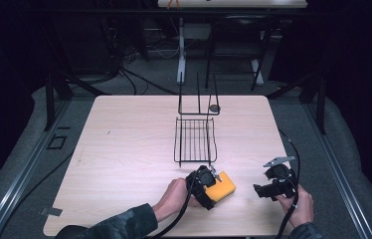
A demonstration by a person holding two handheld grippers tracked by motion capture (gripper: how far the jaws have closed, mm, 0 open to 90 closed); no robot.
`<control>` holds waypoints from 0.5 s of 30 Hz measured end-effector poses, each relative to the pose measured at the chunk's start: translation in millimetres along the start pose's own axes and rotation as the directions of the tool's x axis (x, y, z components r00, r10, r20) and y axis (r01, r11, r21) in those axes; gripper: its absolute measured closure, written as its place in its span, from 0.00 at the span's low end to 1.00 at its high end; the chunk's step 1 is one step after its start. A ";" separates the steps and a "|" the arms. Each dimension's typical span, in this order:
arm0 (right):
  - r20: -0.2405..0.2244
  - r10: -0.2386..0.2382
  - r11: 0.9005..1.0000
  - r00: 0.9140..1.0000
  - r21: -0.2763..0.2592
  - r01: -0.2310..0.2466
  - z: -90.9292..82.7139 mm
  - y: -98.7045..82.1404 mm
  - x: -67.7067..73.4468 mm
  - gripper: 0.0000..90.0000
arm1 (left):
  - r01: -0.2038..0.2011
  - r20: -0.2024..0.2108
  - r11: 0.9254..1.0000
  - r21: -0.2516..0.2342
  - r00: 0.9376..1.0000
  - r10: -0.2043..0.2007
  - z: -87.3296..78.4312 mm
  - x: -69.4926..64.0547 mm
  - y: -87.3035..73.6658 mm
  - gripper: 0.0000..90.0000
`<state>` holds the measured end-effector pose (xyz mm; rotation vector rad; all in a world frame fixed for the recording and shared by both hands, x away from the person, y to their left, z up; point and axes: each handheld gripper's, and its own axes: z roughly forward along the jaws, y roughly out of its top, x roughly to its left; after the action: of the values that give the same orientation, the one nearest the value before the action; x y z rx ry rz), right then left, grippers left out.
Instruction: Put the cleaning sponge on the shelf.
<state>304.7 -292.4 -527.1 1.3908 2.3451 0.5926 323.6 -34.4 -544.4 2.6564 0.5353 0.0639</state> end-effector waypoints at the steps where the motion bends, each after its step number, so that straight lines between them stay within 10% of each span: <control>1: 0.000 0.000 1.000 1.000 -0.001 0.000 0.1 0.0 0.0 0.14 | 0.000 0.001 1.000 0.001 1.000 0.000 -1.0 0.3 -0.2 0.26; 15: -0.001 0.001 1.000 1.000 0.001 -0.001 -0.4 -0.3 -0.4 0.14 | -0.026 0.003 0.999 -0.018 1.000 0.026 -11.7 -3.4 -3.2 0.27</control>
<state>304.5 -292.9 -526.9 1.3923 2.3458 0.5923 317.9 -28.3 -535.0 2.6461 0.4964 0.0713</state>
